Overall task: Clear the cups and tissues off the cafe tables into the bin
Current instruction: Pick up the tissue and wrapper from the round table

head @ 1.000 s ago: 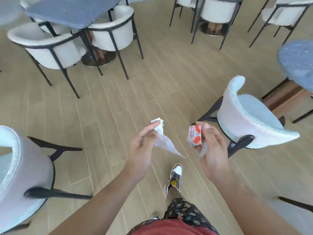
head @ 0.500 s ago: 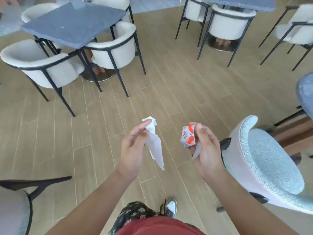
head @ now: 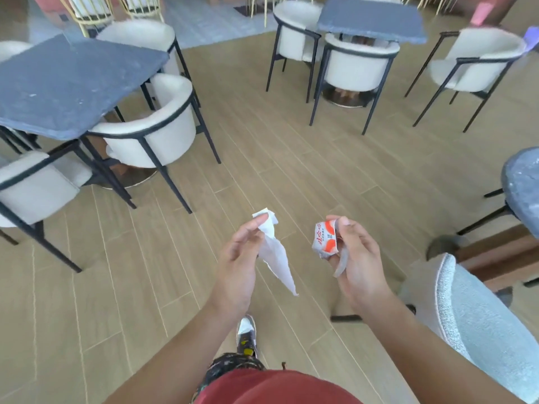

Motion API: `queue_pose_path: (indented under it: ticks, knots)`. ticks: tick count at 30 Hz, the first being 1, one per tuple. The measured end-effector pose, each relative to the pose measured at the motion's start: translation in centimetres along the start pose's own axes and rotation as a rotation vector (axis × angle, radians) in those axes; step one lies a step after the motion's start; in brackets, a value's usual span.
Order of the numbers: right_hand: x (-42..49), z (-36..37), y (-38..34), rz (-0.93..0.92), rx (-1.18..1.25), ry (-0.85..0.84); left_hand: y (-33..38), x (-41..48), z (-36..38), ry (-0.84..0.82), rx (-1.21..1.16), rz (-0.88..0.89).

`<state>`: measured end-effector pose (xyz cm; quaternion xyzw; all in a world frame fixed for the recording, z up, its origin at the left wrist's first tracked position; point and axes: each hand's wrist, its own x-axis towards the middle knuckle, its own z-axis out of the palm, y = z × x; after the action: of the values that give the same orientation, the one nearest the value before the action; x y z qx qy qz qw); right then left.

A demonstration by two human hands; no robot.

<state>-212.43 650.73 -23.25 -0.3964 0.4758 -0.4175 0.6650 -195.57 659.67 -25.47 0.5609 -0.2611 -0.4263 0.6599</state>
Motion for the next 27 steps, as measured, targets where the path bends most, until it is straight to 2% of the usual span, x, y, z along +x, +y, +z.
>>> queue_pose_path:
  ticks: [6,12,19,27]
  knots:
    - [8.1,3.7,-3.3,-0.026,0.039,0.060,3.1,11.3,0.5,-0.102,0.002,0.011]
    - [15.1,4.0,-5.1,-0.030,0.071,0.133,4.0,19.8,4.0,-0.167,0.061,-0.017]
    - [26.0,-0.3,-8.2,-0.057,0.152,0.230,3.1,30.0,13.7,-0.288,0.158,-0.025]
    - [41.2,-9.9,-16.5,-0.102,0.158,0.318,3.0,43.3,30.6,-0.439,0.304,0.035]
